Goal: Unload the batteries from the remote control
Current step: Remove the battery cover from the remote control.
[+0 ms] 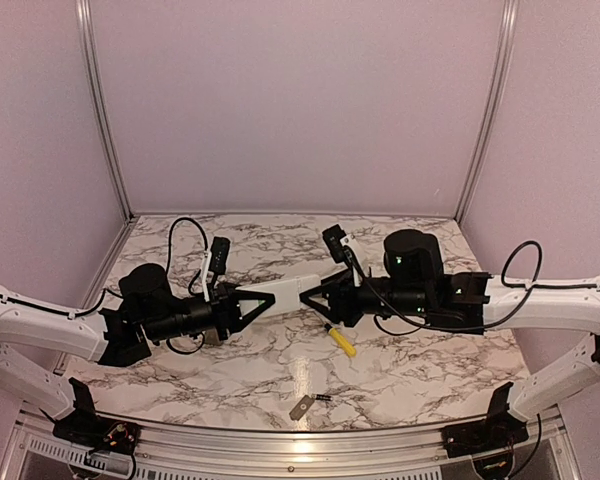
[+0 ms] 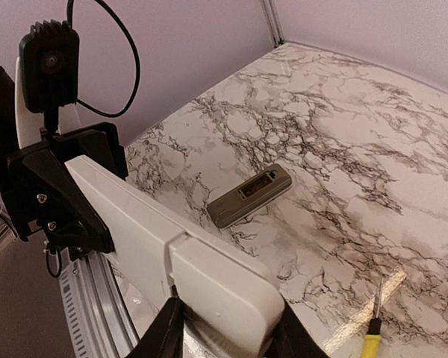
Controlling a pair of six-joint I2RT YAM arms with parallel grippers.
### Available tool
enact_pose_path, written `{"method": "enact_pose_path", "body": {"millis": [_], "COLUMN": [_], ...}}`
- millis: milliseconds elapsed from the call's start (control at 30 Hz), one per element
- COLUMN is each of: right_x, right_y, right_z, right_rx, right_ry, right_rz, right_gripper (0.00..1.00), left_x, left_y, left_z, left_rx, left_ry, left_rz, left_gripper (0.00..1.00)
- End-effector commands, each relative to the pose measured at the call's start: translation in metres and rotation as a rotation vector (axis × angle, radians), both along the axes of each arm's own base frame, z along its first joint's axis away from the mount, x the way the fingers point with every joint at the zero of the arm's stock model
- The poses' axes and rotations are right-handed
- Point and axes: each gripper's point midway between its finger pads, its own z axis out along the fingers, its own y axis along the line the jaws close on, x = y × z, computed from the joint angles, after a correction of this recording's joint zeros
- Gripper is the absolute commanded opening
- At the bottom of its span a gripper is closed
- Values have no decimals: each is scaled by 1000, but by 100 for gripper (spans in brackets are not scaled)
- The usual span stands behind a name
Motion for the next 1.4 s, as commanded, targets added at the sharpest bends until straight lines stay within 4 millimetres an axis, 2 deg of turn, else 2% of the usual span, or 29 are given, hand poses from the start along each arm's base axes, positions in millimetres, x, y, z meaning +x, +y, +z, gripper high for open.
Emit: {"method": "enact_pose_path", "body": {"millis": [0, 167, 400, 533, 600, 767, 833, 1000, 1200, 1367], "right_x": [16, 15, 21, 27, 27, 31, 33, 37, 35, 34], "right_y": [-14, -9, -5, 1, 3, 11, 16, 31, 39, 34], "right_z": [3, 5, 0, 0, -6, -13, -18, -25, -25, -23], "right_rx": [-18, -3, -29, -50, -92, -150, -159, -161, -148, -144], "right_ry": [-16, 3, 19, 7, 10, -3, 0, 4, 6, 5], "right_rz": [-87, -76, -127, -177, -197, -247, -249, -226, -200, -204], "right_gripper": [29, 14, 4, 10, 13, 14, 12, 0, 0, 0], "left_x": [-4, 6, 19, 28, 33, 46, 49, 49, 52, 53], "left_y": [-3, -2, 0, 2, 4, 10, 11, 9, 14, 15], "left_z": [25, 19, 11, 5, 2, -5, -7, -8, -9, -8], "left_rx": [-62, -35, 2, 25, 39, 73, 80, 85, 96, 99], "left_ry": [-55, -51, -47, -41, -38, -34, -33, -33, -42, -47], "left_rz": [-21, 31, 103, 154, 186, 267, 280, 277, 307, 312], "left_gripper": [0, 0, 0, 0, 0, 0, 0, 0, 0, 0]}}
